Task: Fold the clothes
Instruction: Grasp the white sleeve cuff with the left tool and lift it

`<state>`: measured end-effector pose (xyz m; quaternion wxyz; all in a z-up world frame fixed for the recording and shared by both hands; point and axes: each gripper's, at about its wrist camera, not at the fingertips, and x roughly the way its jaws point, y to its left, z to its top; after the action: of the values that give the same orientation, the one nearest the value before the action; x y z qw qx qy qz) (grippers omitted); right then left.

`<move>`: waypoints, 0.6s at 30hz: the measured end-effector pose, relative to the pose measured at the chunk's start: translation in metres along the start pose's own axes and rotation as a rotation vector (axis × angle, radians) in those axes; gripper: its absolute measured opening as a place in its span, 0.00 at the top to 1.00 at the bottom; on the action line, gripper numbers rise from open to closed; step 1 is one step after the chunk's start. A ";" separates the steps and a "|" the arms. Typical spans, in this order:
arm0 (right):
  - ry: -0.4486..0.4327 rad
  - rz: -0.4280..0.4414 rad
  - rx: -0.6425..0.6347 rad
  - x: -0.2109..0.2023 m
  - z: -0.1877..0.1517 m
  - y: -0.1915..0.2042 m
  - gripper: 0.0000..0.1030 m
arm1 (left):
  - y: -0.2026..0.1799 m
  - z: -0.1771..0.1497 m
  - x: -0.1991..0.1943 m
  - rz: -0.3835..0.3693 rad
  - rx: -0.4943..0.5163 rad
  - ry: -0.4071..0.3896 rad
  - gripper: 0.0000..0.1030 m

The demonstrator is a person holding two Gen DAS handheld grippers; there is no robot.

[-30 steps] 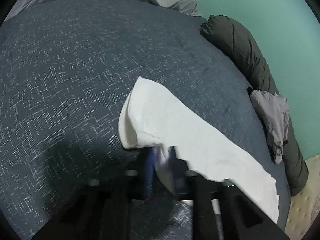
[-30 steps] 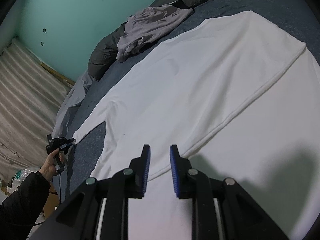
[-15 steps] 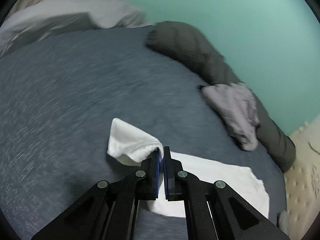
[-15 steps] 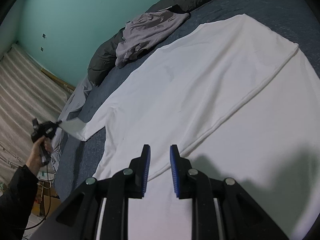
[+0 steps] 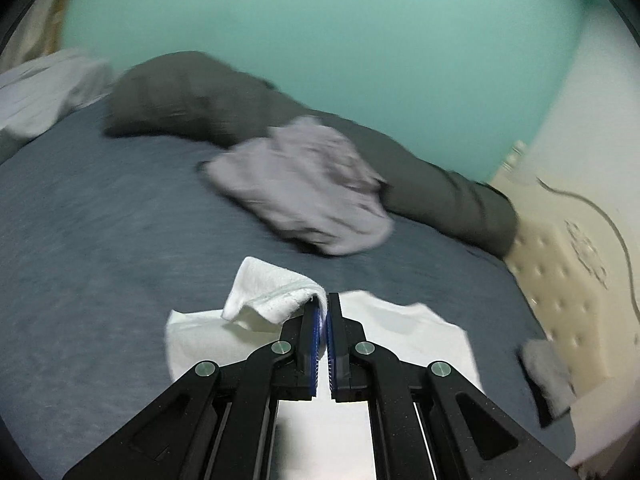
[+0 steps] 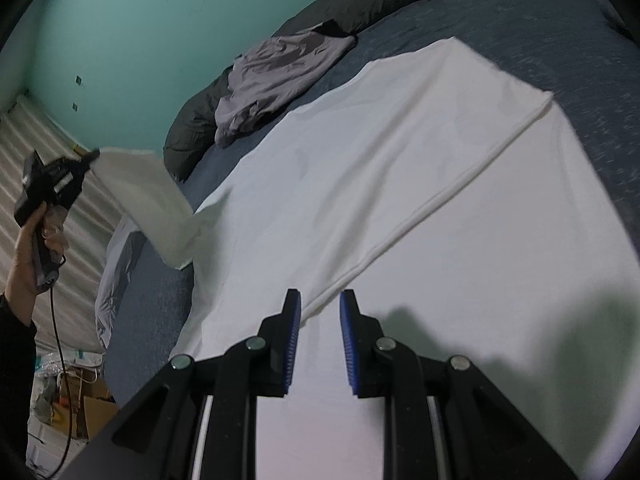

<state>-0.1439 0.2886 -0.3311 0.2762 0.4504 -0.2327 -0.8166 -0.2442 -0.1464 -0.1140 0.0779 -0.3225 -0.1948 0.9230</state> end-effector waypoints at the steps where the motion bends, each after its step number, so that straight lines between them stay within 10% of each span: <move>1: -0.007 -0.005 0.004 -0.003 0.001 -0.003 0.81 | -0.019 -0.002 0.005 -0.024 0.022 0.010 0.97; 10: -0.048 -0.008 0.040 -0.029 0.011 -0.022 0.81 | -0.183 -0.082 0.040 -0.254 0.233 0.142 0.97; 18: -0.016 -0.023 0.124 -0.033 0.013 -0.049 0.75 | -0.236 -0.240 0.094 -0.239 0.433 0.381 0.97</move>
<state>-0.1523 0.3485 -0.3361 0.2364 0.4627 -0.2799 -0.8073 -0.1626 0.1685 -0.2424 0.2877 -0.4404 -0.0122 0.8504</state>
